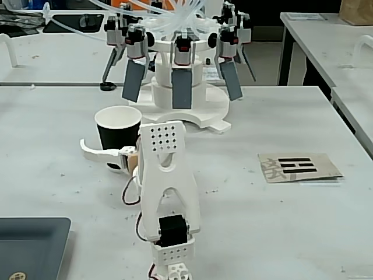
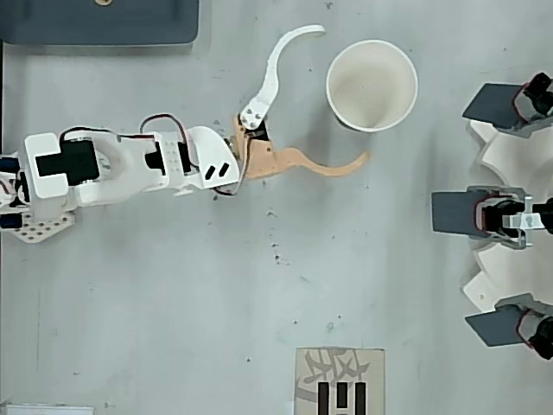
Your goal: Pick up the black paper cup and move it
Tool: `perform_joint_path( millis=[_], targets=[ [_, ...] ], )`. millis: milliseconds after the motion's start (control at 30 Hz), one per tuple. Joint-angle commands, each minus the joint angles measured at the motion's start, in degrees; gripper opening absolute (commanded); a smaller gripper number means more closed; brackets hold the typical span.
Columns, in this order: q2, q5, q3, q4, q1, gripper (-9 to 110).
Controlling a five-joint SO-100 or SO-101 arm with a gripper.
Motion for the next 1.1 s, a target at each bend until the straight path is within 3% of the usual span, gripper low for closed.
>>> perform_joint_path(
  millis=[0,1067],
  targets=[
    [0.00,0.09,-3.43,-0.97,-0.53,49],
    [-11.07,0.79,-25.14,8.88,-3.34,45]
  ],
)
